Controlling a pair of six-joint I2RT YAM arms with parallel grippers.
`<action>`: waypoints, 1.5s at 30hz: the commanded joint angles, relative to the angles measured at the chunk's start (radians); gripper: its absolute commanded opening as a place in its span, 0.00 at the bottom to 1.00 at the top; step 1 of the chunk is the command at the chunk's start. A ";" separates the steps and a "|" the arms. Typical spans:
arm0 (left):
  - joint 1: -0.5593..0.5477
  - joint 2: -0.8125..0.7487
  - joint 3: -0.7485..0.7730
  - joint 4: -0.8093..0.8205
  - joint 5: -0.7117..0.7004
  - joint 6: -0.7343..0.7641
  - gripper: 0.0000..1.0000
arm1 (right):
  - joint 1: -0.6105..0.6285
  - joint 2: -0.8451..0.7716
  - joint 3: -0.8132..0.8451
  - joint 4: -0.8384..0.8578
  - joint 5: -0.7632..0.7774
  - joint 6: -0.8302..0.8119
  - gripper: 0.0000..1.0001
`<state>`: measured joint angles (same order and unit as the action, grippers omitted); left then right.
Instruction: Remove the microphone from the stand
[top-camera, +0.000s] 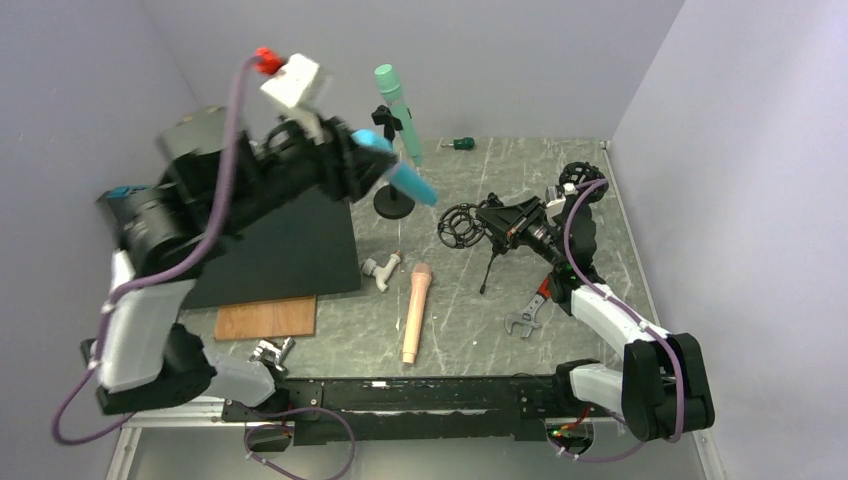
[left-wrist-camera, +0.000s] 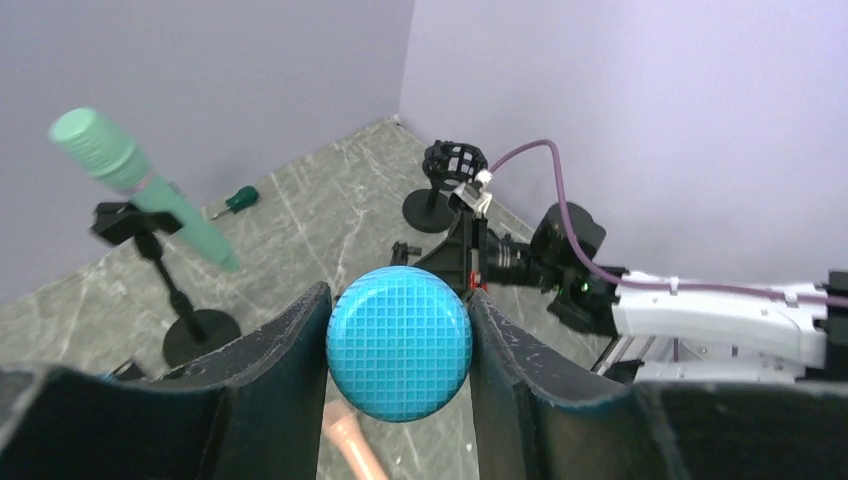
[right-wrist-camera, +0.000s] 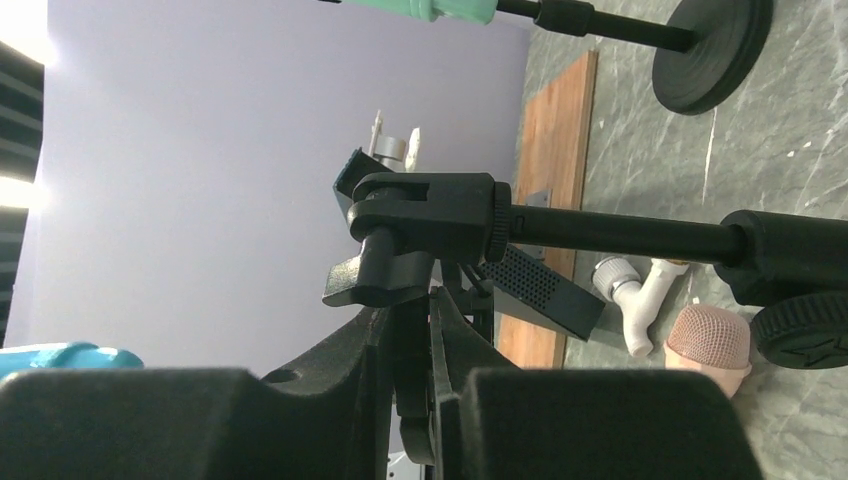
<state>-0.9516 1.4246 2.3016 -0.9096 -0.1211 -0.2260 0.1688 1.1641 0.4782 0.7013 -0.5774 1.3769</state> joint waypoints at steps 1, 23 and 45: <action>0.001 -0.094 -0.068 -0.212 -0.034 0.016 0.00 | 0.004 0.040 -0.003 -0.154 -0.001 -0.060 0.00; 0.155 -0.096 -1.023 -0.001 0.211 -0.166 0.00 | 0.006 -0.048 -0.013 -0.257 0.047 -0.114 0.00; 0.207 0.197 -1.182 0.502 0.088 -0.268 0.00 | 0.006 -0.074 -0.069 -0.217 0.040 -0.105 0.00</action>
<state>-0.7490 1.5932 1.1286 -0.5468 0.0231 -0.4519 0.1715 1.0885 0.4610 0.6373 -0.5205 1.3090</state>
